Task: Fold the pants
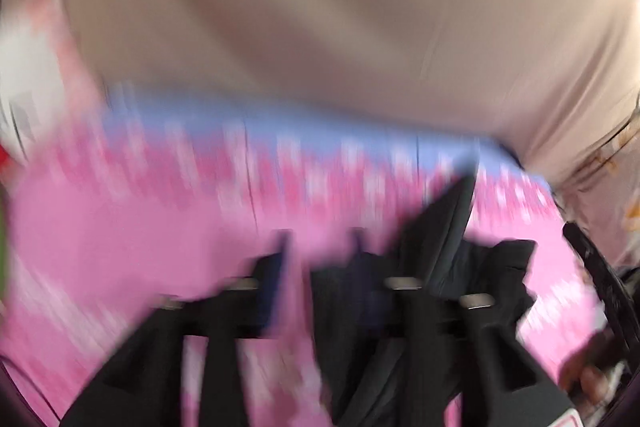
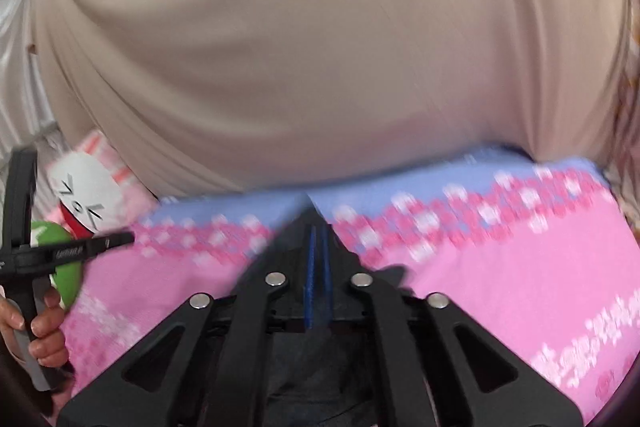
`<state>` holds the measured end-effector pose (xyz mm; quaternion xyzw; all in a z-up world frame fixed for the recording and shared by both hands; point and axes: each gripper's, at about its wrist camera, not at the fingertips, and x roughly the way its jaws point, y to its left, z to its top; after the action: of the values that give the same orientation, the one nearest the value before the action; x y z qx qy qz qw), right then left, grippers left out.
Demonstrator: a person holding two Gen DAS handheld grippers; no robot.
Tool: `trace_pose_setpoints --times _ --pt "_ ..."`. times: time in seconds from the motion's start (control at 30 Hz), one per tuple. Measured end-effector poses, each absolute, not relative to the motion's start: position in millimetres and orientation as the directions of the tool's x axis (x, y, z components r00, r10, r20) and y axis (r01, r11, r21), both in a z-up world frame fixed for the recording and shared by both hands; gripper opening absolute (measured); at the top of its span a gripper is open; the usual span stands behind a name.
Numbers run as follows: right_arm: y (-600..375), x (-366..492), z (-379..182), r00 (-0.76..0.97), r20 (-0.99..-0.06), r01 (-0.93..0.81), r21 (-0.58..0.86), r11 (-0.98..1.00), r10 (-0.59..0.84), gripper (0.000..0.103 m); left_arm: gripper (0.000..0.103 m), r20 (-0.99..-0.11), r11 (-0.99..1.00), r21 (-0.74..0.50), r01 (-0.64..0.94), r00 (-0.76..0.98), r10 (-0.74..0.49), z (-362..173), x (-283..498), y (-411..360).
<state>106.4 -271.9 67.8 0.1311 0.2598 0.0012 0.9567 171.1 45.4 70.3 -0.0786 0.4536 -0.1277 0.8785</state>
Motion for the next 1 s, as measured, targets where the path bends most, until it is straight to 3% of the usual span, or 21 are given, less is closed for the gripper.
trace_pose_setpoints --times 0.03,0.07,0.1,0.17,0.27,0.4,0.57,0.67,0.73,0.77,0.8,0.83,0.9,1.0 --pt "-277.0 100.1 57.0 0.854 -0.517 0.081 0.237 0.968 0.055 0.022 0.054 -0.809 0.947 -0.304 0.099 0.498 -0.312 36.6 164.2 56.8" --pt "-280.1 96.0 48.3 0.842 -0.537 0.088 0.219 0.972 0.045 0.062 0.054 -0.826 0.939 -0.335 0.074 0.456 -0.33 18.8 157.6 56.5" --pt "-283.2 91.5 37.6 0.825 -0.565 0.122 0.181 0.976 0.002 0.093 0.055 -0.842 0.912 -0.408 0.039 0.37 -0.393 -8.6 153.4 58.4" --pt "-286.3 82.1 24.8 0.811 -0.583 0.154 0.137 0.978 -0.046 0.094 0.056 -0.831 0.867 -0.498 -0.002 0.288 -0.476 -37.6 149.0 56.3" --pt "-304.7 70.6 11.7 0.802 -0.597 0.146 0.205 0.968 0.005 0.094 0.056 -0.826 0.867 -0.498 -0.007 0.309 -0.471 -43.8 138.9 38.9" --pt "-307.5 88.8 23.3 0.796 -0.582 0.056 0.346 0.936 0.167 0.093 0.057 -0.845 0.946 -0.322 0.049 0.436 -0.31 -17.6 136.2 20.8" --pt "-218.3 180.4 30.5 0.655 -0.691 -0.168 0.263 0.95 0.307 0.093 0.058 -0.858 0.951 -0.299 0.078 0.414 -0.304 -25.9 131.5 11.4" --pt "-158.6 241.6 -4.3 0.547 -0.818 -0.199 0.082 0.977 0.18 0.092 0.058 -0.859 0.957 -0.269 0.112 0.422 -0.29 -30.2 126.5 -4.8" --pt "-136.0 263.3 -27.3 0.514 -0.854 -0.202 -0.031 0.979 0.079 0.09 0.058 -0.858 0.962 -0.24 0.129 0.436 -0.273 -30.9 121.9 -9.3" --pt "-129.6 268.3 -37.9 0.492 -0.868 -0.209 -0.053 0.977 0.058 0.068 0.058 -0.859 0.962 -0.237 0.134 0.435 -0.271 -31.5 122.3 -9.0" --pt "-126.6 272.4 -47.7 0.476 -0.878 -0.211 -0.073 0.975 0.037 0.032 0.058 -0.86 0.962 -0.237 0.132 0.431 -0.271 -33.5 122.6 -8.2" --pt "-126.6 273.9 -56.8 0.455 -0.89 -0.218 -0.071 0.973 0.037 0.02 0.058 -0.861 0.961 -0.244 0.127 0.427 -0.275 -35.6 123.4 -6.4" --pt "-135.0 264.8 -56.5 0.468 -0.881 -0.216 -0.041 0.975 0.067 0.01 0.059 -0.859 0.955 -0.266 0.131 0.417 -0.297 -37.1 123.4 -3.2" --pt "-189.9 204.9 -11.7 0.629 -0.763 -0.122 0.092 0.988 0.148 0.01 0.06 -0.848 0.938 -0.311 0.157 0.399 -0.348 -35.0 118.9 1.2"
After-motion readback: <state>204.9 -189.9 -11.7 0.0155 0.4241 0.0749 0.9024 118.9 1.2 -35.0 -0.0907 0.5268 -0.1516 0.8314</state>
